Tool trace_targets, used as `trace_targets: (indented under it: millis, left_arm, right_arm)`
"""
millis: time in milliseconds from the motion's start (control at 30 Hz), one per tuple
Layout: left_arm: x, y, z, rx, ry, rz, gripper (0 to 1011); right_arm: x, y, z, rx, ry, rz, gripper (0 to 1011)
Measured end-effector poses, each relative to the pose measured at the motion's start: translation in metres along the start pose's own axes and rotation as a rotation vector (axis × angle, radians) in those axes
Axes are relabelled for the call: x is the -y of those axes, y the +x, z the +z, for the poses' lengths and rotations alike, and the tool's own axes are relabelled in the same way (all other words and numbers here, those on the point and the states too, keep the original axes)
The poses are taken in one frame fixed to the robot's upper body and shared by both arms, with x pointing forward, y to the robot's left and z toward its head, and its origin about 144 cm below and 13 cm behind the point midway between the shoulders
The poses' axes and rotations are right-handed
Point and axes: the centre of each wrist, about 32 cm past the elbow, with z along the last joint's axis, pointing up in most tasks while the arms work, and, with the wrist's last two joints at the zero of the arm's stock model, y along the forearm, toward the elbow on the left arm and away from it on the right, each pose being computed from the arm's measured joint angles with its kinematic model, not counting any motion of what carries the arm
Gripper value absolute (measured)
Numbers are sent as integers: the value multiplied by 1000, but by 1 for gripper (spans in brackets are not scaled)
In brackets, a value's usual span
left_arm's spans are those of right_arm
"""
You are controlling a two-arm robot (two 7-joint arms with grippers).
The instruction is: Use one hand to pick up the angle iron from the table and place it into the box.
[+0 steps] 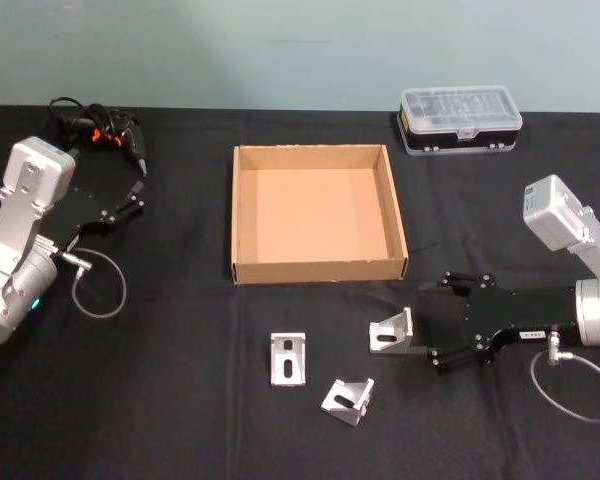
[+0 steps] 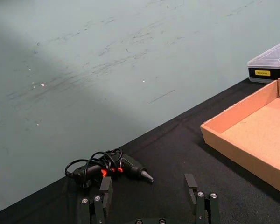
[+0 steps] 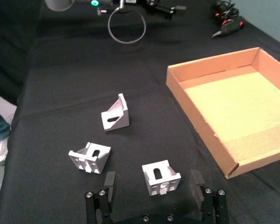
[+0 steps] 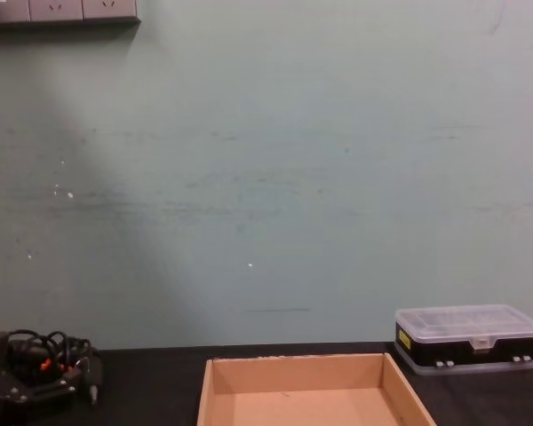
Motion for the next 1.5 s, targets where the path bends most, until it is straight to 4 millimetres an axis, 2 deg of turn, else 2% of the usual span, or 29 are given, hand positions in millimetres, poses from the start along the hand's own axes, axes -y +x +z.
trace_targets:
  millis: [1500]
  left_arm:
    - [0, 0, 0, 0, 0, 0, 1000]
  right_arm:
    - [-33, 16, -8, 29, -33, 19, 1004]
